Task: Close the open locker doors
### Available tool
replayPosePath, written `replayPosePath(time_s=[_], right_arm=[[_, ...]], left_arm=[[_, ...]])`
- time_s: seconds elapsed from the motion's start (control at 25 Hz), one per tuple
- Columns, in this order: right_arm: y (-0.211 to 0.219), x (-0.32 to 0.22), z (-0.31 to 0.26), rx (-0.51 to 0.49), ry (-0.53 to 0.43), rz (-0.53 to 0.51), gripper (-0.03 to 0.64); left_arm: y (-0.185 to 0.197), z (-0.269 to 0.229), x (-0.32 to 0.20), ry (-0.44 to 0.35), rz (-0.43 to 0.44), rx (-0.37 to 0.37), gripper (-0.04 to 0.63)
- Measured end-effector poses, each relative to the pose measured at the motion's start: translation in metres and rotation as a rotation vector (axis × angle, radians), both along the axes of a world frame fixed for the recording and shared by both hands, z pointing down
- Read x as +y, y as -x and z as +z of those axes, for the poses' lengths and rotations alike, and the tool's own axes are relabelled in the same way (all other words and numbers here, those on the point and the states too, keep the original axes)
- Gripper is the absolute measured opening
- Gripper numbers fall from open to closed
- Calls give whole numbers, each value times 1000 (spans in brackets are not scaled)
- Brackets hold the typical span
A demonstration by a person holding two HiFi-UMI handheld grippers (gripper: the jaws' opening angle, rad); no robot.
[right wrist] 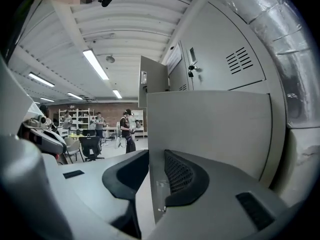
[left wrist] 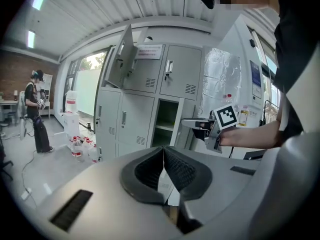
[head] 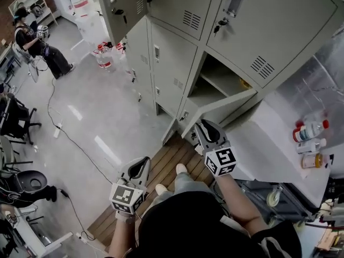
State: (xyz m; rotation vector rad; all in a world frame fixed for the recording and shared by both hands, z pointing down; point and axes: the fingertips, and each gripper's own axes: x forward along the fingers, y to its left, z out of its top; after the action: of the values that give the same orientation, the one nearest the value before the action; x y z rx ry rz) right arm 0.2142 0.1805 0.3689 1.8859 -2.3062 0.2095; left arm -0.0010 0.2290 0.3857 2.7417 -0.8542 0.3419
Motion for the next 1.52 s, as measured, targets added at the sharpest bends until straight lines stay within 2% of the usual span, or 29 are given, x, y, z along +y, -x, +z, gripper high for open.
replayPosePath(time_s=[0.36,0.56,0.88,0.96,1.16,1.52], right_arm=[[-9,-51,1,25,-4,-105,124],[-22,-75,5,29,11,-145,142],[-57,-99,19,13,59,-133,180],[-65,-103,23,16,70,-128,203],[-83,-115,28,11,88,-105,273],[-111,-129,36,6,111,-54,340]], left_arm=[[-9,-9,-27,-9,-97,-16,20],[-18,-9,-33,-25,-122,-26,20],[-36,-9,-45,-32,-156,-35,20],[-42,-7,-46,-40,-146,-35,20],[-50,-11,-55,-24,-187,-43,20],[-68,-17,-65,2,-217,-49,20]])
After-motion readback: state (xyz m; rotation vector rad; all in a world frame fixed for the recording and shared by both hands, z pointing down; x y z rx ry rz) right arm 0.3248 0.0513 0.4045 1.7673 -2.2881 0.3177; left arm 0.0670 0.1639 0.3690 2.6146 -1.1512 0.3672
